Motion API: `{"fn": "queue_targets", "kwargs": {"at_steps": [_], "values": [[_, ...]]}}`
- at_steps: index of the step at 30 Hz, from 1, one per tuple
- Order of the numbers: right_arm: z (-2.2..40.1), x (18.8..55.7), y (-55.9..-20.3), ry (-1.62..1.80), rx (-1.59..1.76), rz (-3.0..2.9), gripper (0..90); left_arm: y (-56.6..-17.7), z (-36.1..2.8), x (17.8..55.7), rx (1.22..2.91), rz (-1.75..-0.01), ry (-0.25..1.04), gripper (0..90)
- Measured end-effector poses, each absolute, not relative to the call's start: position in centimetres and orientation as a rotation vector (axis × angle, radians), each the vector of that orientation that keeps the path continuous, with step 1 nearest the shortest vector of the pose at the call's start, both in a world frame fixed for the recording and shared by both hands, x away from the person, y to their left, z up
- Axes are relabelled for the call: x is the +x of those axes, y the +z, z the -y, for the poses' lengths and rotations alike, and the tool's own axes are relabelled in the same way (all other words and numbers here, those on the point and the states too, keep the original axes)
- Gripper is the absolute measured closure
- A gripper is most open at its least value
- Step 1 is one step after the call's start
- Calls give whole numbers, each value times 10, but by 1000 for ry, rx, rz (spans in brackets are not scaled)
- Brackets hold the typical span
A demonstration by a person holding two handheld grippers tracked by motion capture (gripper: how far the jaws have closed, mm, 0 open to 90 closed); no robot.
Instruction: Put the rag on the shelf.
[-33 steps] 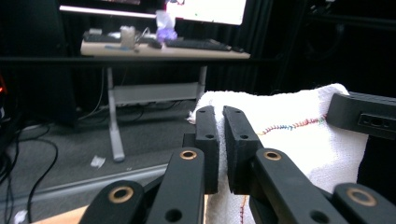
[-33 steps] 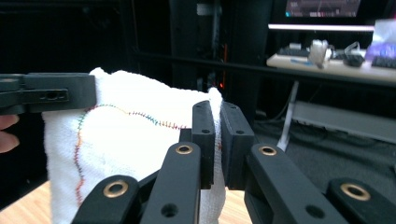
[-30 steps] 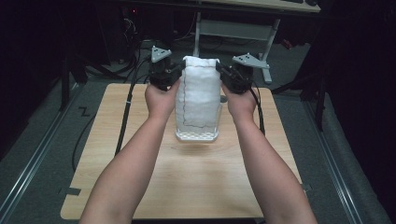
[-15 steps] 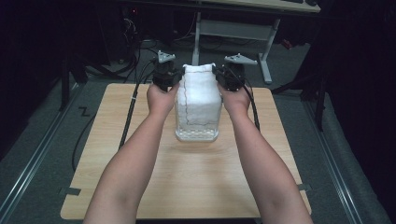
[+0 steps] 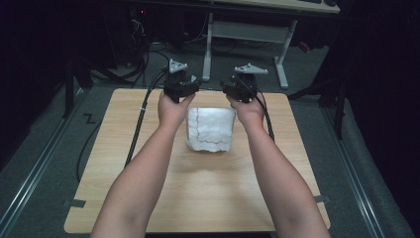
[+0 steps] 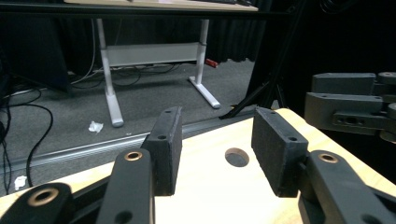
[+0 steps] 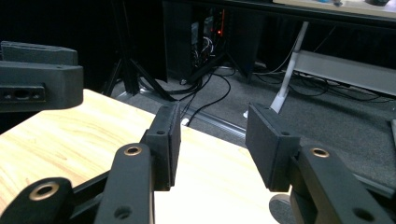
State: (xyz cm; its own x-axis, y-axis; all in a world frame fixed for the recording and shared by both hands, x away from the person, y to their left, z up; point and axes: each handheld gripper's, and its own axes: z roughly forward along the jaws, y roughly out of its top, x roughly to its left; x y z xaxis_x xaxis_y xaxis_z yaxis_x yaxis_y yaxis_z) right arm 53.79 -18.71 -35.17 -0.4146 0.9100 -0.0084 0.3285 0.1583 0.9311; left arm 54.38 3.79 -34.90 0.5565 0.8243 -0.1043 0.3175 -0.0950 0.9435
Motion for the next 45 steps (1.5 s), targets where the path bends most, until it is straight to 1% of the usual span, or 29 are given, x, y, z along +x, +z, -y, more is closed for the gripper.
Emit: {"fn": "queue_targets", "kwargs": {"at_steps": [3,5,11,14,16,20,27,37,39,42,43,44,45], "values": [[184,534,-349,1243,1159,-1834,557,-347,-40,540,1652,-966,568,535],[182,532,-348,1242,1152,-1835,555,-347,-42,539,1644,-967,550,598],[174,526,-349,1225,1112,-1854,560,-347,-46,535,1646,-965,562,590],[171,519,-348,1228,1097,-1859,560,-345,-51,529,1652,-961,528,600],[172,517,-349,1227,1097,-1861,560,-346,-52,526,1652,-956,530,599],[180,497,-357,1226,1095,-1850,558,-350,-60,503,1620,-941,543,571],[198,466,-362,1219,1074,-1846,537,-357,-74,470,1651,-903,620,549],[221,430,-368,1253,1066,-1822,521,-370,-104,435,1653,-910,596,518],[227,419,-370,1251,1073,-1841,486,-377,-113,424,1651,-914,586,512],[229,412,-373,1246,1049,-1859,490,-383,-117,418,1663,-913,578,502],[230,404,-376,1209,1022,-1876,491,-391,-123,413,1678,-911,538,503],[229,401,-377,1189,1020,-1906,472,-395,-125,411,1689,-908,516,503],[229,399,-379,1166,1012,-1925,462,-399,-126,408,1702,-908,514,503]]}}
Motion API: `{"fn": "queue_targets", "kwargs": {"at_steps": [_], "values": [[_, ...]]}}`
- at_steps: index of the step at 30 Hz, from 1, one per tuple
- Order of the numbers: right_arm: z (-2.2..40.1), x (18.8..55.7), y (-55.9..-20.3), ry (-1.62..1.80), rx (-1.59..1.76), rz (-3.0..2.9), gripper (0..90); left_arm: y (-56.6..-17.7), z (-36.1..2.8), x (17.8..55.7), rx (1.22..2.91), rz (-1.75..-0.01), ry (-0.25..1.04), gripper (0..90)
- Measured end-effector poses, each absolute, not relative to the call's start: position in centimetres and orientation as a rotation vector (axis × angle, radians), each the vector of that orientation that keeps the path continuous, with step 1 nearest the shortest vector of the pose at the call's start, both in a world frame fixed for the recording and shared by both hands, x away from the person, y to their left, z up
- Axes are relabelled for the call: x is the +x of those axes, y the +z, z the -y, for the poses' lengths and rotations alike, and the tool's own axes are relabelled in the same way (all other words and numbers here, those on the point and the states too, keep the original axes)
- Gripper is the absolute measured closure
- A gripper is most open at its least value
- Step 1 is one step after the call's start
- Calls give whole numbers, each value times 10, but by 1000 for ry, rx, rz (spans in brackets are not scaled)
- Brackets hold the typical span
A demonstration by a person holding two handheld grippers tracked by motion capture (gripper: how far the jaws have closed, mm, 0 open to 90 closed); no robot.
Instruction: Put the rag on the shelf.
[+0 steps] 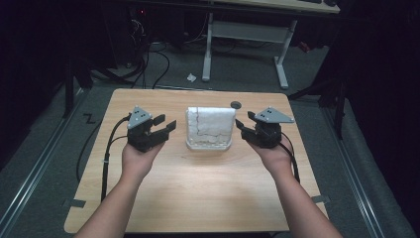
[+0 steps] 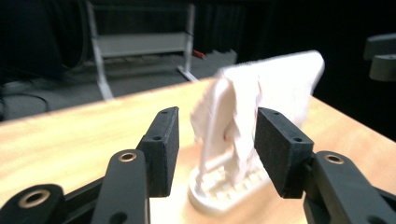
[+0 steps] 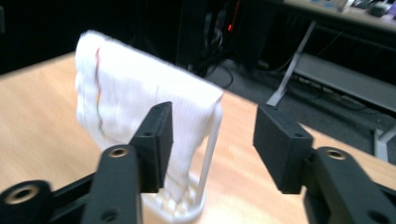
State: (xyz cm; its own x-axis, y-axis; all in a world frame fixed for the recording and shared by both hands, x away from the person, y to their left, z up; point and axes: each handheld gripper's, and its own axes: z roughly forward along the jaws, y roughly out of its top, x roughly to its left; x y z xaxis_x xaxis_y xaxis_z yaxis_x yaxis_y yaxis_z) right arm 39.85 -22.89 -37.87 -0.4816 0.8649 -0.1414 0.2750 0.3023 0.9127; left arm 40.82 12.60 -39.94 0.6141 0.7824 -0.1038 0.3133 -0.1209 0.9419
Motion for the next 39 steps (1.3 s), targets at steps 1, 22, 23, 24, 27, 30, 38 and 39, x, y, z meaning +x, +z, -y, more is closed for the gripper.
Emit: {"fn": "queue_targets", "kwargs": {"at_steps": [1,22,23,24,27,30,38,39], "values": [[229,395,-380,1152,1004,-1927,464,-399,-126,408,1702,-908,514,500],[213,337,-497,1072,1040,-2180,434,-526,-121,326,2026,-895,335,439],[213,333,-504,1075,1055,-2194,425,-530,-121,320,2030,-893,332,439],[213,328,-510,1077,1069,-2206,415,-533,-121,314,2036,-888,336,440],[218,308,-525,1068,1034,-2212,427,-535,-111,301,2090,-831,375,436],[224,303,-524,1058,1005,-2212,422,-534,-108,304,2090,-823,388,430],[227,312,-529,1076,1060,-2233,428,-537,-116,315,2054,-901,350,424],[227,312,-530,1076,1056,-2240,428,-537,-116,314,2054,-903,350,424]]}}
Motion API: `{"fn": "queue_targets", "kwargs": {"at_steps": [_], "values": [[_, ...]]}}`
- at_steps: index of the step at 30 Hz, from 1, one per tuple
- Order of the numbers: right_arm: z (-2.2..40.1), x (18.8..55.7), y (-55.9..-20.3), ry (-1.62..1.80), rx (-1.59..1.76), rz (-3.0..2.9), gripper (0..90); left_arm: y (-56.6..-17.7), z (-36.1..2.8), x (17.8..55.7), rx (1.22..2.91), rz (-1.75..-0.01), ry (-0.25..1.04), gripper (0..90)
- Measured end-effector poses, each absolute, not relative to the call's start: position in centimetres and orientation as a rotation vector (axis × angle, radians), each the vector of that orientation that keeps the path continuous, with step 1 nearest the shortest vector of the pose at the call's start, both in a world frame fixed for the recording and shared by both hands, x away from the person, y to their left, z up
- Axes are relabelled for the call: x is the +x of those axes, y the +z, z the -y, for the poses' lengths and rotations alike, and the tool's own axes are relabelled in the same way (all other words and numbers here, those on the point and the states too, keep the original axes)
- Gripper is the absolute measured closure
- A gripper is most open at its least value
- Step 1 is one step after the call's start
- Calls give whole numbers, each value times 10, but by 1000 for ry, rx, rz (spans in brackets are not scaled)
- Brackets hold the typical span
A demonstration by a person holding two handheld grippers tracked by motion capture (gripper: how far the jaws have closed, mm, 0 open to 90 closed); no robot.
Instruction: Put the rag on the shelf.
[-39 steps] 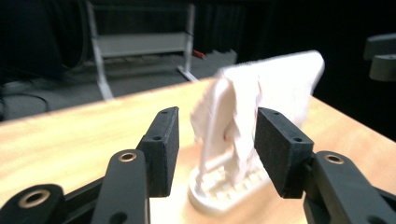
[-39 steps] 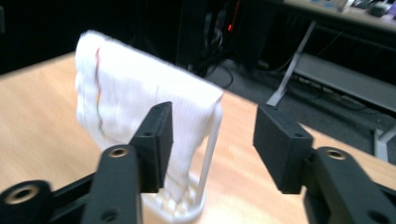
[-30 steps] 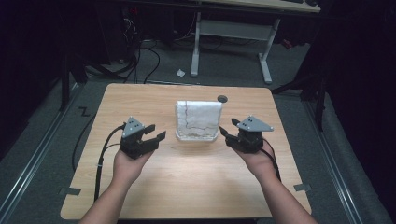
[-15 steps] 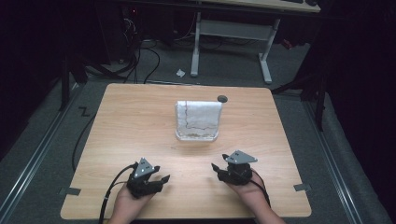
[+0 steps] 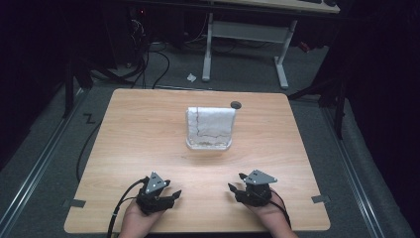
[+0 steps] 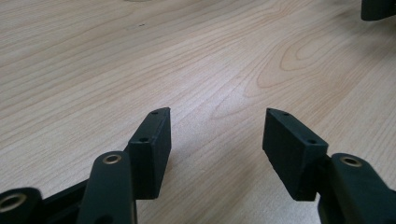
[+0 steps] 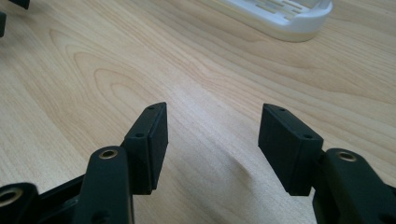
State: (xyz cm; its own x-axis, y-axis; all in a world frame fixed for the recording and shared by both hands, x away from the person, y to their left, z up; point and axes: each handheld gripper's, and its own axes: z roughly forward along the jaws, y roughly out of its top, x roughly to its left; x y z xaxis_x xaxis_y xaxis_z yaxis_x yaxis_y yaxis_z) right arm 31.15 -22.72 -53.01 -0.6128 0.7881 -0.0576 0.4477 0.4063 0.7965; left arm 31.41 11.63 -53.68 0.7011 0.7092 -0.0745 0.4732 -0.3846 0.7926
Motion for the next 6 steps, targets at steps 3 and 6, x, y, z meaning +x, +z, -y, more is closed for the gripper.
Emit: {"fn": "queue_targets", "kwargs": {"at_steps": [3,6], "values": [[227,312,-531,1062,1044,-2249,428,-537,-116,313,2060,-900,353,424],[229,313,-530,1073,1050,-2242,428,-538,-116,314,2063,-905,354,423]]}}
